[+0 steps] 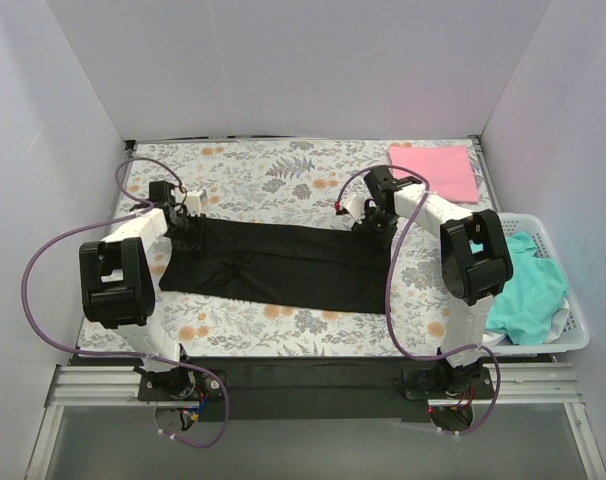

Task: Fold and stack the t-shirts
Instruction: Fold the tshirt

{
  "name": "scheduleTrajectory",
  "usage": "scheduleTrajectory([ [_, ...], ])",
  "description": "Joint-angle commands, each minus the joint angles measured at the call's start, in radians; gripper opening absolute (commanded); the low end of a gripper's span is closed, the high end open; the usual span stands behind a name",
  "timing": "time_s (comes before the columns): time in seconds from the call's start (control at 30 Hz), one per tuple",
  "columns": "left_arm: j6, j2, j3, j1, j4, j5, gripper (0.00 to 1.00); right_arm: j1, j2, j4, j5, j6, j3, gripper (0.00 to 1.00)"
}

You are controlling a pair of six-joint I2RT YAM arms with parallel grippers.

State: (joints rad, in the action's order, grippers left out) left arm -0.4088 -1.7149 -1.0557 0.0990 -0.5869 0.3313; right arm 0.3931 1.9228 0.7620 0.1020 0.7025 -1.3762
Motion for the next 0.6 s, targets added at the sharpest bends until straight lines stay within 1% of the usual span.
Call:
scheduleTrajectory([
  [0.0, -0.002, 0.005, -0.157, 0.007, 0.012, 0.071, 0.23, -0.007, -0.061, 0.007, 0.025, -0.026, -0.092, 0.35],
  [0.07, -0.019, -0.031, -0.21, 0.008, 0.012, 0.06, 0.23, -0.01, -0.042, 0.008, 0.008, -0.029, -0.109, 0.34],
  [0.1, -0.037, -0.072, -0.252, 0.008, 0.012, 0.045, 0.23, -0.01, -0.033, 0.008, 0.004, -0.029, -0.116, 0.34],
  [0.23, -0.088, -0.162, -0.323, 0.008, 0.022, -0.004, 0.23, -0.011, 0.022, 0.003, -0.028, -0.02, -0.124, 0.32],
  [0.3, -0.1, -0.205, -0.337, 0.007, 0.025, -0.03, 0.23, -0.013, 0.051, 0.002, -0.033, -0.014, -0.13, 0.32],
  [0.5, -0.136, -0.258, -0.326, 0.007, 0.075, -0.123, 0.23, -0.023, 0.082, -0.004, -0.059, 0.003, -0.106, 0.31],
  [0.57, -0.119, -0.282, -0.32, 0.008, 0.075, -0.187, 0.23, -0.033, 0.084, -0.015, -0.076, 0.014, -0.071, 0.31],
])
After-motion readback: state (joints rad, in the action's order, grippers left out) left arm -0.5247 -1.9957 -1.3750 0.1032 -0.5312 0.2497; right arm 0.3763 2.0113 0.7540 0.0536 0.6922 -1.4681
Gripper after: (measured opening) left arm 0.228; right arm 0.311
